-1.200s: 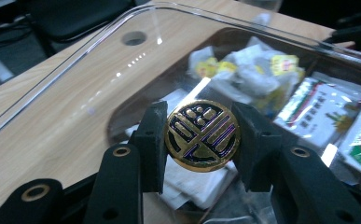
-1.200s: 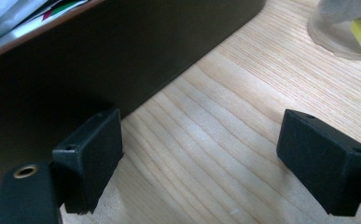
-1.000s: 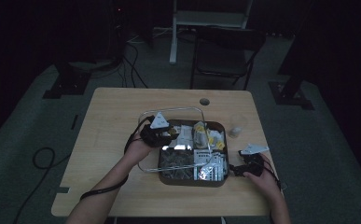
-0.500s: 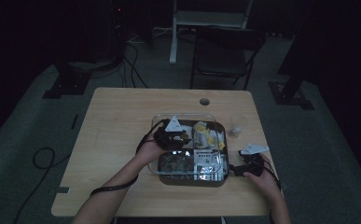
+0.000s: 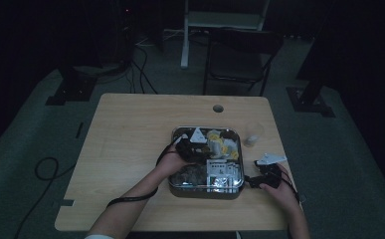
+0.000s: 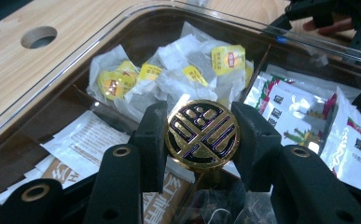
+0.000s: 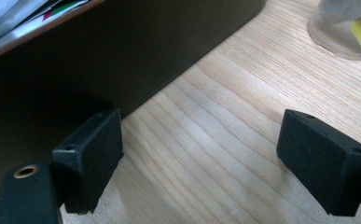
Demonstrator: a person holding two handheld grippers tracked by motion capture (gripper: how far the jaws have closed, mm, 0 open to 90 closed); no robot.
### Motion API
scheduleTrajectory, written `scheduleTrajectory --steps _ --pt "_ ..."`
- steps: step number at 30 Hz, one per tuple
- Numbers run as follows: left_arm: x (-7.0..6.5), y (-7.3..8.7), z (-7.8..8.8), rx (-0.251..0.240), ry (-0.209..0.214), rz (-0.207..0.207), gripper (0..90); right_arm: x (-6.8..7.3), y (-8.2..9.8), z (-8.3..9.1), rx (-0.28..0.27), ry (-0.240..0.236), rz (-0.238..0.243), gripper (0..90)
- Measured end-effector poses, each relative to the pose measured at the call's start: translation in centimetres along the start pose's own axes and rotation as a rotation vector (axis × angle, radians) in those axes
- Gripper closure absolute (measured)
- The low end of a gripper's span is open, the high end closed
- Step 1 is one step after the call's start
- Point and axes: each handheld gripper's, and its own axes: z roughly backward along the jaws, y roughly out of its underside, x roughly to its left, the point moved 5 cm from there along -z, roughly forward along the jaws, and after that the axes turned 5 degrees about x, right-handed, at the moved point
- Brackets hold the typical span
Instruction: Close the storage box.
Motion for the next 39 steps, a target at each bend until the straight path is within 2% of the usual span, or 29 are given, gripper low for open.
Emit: scheduleTrajectory --steps 5,12,15,19,30,31,32,34,36,37,38,39 --pt "-0.2 0.2 -0.4 0.016 -0.009 -0.016 59.5 0.0 0.0 0.0 0.000 0.000 0.000 14.0" --pt "-0.8 0.3 -0.7 0.024 0.014 -0.017 59.5 0.0 0.0 0.0 0.000 0.000 0.001 14.0" --pt "-0.8 0.3 -0.9 0.010 0.015 -0.007 59.5 0.0 0.0 0.0 0.000 0.000 0.000 14.0" --pt "-0.7 0.5 -1.1 0.002 -0.001 -0.015 59.4 0.0 0.0 0.0 0.001 0.000 0.000 14.0" --pt "-0.5 0.5 -1.1 0.010 0.044 -0.007 58.5 0.0 0.0 0.0 0.000 0.000 0.000 14.0" --pt "-0.5 0.5 -0.9 0.011 0.069 0.001 54.3 0.0 0.0 0.0 0.000 0.000 0.000 13.9" --pt "-0.5 0.5 -0.8 0.004 0.068 0.008 47.7 0.0 0.0 0.0 0.000 0.000 0.000 13.9" --pt "-0.2 0.6 -0.4 0.002 0.066 0.013 40.4 0.0 0.0 0.0 0.000 0.000 0.000 13.9" --pt "0.1 0.7 0.0 -0.010 0.065 0.035 37.2 0.0 0.0 0.0 0.000 0.000 0.000 13.9" --pt "0.3 0.8 0.3 -0.008 0.070 0.033 30.6 0.0 0.0 0.0 0.000 0.000 0.000 13.9" --pt "0.5 0.9 0.5 -0.007 0.068 0.043 28.0 0.0 0.0 0.0 0.000 0.000 0.000 14.0" --pt "0.6 1.0 0.7 -0.017 0.065 0.051 27.8 0.0 0.0 0.0 0.000 0.000 -0.001 13.9"
